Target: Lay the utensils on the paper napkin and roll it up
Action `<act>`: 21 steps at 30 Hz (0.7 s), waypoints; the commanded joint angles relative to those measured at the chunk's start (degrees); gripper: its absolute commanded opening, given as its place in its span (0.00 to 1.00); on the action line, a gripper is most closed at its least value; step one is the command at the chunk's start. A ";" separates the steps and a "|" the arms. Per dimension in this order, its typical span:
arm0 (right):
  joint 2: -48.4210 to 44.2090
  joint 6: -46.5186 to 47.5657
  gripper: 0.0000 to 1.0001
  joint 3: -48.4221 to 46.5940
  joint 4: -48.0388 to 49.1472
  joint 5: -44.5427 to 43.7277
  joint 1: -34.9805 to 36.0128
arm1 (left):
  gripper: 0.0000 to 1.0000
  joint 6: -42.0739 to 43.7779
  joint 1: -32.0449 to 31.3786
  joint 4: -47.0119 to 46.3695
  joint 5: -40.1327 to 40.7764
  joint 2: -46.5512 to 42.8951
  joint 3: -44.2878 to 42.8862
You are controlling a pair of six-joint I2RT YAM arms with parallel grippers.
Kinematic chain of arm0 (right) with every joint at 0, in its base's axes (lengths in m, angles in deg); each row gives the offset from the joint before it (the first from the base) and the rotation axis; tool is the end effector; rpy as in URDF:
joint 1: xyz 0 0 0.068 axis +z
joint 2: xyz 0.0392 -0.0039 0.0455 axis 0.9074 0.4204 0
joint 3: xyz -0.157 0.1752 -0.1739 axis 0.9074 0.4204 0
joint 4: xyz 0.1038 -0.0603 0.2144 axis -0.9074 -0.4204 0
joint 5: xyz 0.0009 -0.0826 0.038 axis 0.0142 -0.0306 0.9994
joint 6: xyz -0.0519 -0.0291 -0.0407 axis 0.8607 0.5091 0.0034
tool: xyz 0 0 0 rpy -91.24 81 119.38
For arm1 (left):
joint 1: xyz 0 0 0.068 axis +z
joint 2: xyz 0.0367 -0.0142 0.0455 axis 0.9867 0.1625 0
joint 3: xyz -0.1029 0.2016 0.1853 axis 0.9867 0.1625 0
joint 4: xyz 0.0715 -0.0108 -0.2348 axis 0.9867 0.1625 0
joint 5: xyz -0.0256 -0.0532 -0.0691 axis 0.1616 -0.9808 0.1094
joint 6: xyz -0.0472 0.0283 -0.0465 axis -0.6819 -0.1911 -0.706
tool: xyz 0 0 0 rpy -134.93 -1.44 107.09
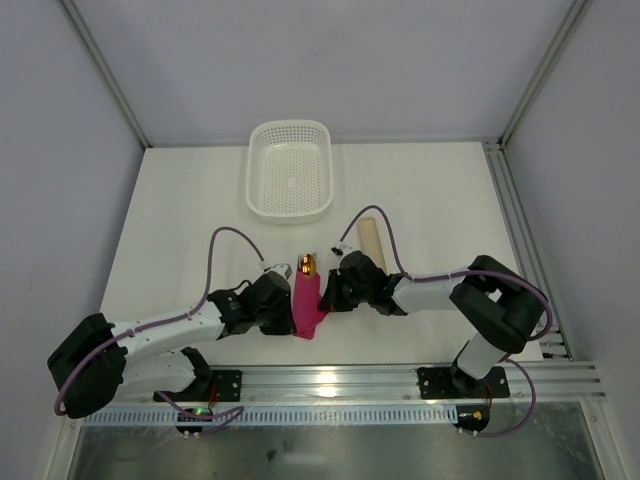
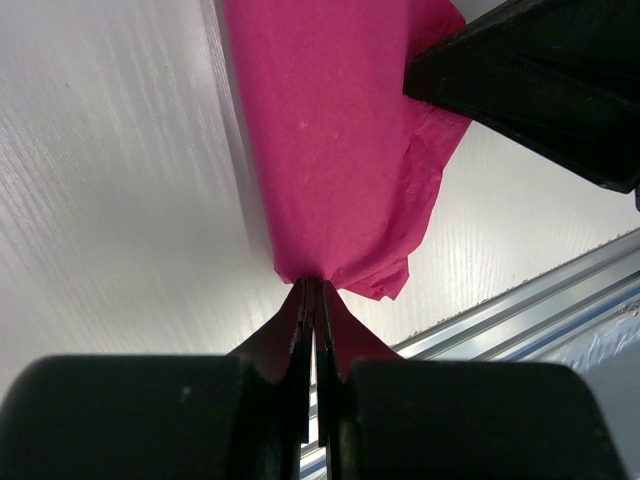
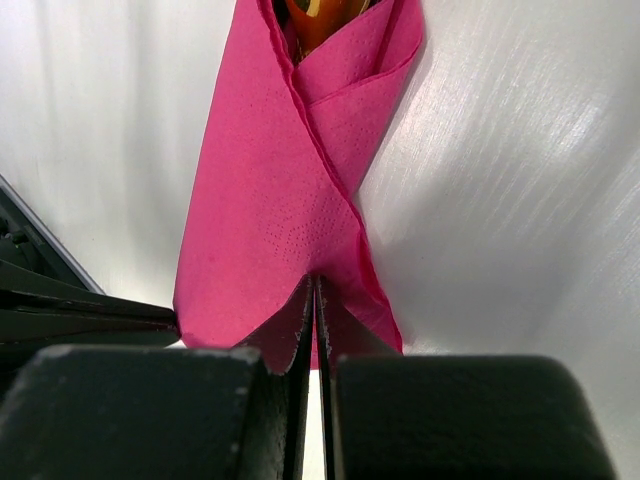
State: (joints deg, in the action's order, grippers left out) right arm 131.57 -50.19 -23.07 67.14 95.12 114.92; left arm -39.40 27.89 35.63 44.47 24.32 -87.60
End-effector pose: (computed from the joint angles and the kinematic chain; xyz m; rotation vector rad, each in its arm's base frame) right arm 0.1901 0.2423 0.1450 -0.2521 2.5323 0.9623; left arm 0.1172 -0.1547 0.1747 0.0594 2.7026 -0.6497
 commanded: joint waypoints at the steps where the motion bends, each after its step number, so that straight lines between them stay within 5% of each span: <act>1: 2.29 1.98 0.04 1.80 -6.41 -5.16 0.23 | 0.04 1.37 0.11 0.01 -2.54 1.01 -0.05; 15: 1.67 2.24 0.04 1.71 -6.51 -5.07 0.23 | 0.12 2.60 0.19 6.51 -0.08 -2.85 -7.25; 21: 1.50 2.24 0.04 1.71 -6.42 -4.99 0.32 | 0.11 3.13 0.19 2.48 -2.80 1.09 -9.11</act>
State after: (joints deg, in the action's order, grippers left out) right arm 131.57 -50.17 -23.07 67.16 94.99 114.97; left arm -37.70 27.89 40.09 43.16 23.52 -95.58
